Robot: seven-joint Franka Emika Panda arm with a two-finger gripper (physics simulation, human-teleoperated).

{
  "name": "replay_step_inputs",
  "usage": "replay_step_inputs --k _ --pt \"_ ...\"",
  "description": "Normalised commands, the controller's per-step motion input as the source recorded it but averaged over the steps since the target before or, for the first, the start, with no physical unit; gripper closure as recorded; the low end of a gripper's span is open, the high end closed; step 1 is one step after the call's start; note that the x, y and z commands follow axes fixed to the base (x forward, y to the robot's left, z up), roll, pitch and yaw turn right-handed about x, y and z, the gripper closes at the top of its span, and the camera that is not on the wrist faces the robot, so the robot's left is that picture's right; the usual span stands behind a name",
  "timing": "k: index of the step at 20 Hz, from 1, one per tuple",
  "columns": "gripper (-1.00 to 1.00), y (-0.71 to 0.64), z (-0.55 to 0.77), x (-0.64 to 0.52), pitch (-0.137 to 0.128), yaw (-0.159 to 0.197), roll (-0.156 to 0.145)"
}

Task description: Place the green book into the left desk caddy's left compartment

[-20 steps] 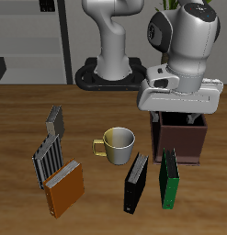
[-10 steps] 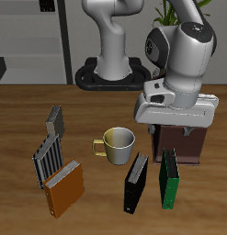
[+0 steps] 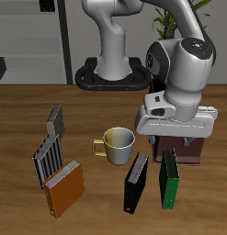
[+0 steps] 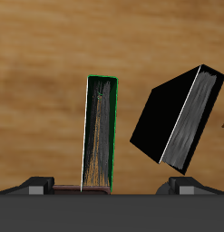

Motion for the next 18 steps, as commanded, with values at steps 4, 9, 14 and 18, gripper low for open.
replay_step_inputs --k 4,9,14,18 --pt "-1.00 0.13 -0.26 0.04 0.021 0.003 0.029" --pt "-1.00 0.02 -0.15 0.02 0.009 -0.008 0.003" --pt "-1.00 0.02 -0.24 0.04 0.028 -0.005 0.010" --pt "-1.00 0.05 -0.17 0.02 0.019 -0.001 0.007"
